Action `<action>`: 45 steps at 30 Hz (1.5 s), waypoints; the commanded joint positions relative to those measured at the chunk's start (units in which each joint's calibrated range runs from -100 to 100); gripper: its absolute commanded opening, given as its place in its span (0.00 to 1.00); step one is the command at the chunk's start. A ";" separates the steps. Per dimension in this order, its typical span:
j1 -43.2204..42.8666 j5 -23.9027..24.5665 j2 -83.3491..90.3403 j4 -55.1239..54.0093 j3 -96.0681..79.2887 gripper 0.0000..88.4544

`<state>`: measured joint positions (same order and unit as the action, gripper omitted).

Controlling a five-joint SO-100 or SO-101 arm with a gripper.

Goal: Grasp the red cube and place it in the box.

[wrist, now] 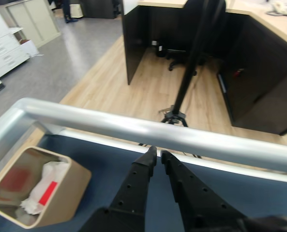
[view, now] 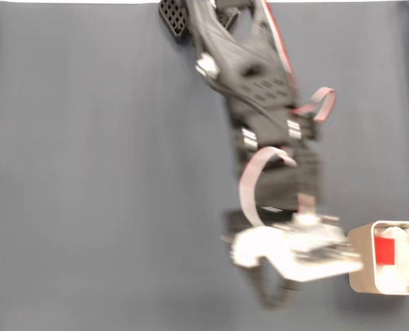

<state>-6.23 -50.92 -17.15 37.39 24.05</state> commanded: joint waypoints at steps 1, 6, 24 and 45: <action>5.59 0.59 17.58 -1.00 -13.10 0.00; 8.22 1.12 38.90 -1.16 -37.83 0.00; 6.66 1.12 105.19 6.54 -114.29 0.00; 6.16 3.66 117.15 38.10 -123.87 0.00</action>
<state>-0.15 -46.76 100.00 73.99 -99.37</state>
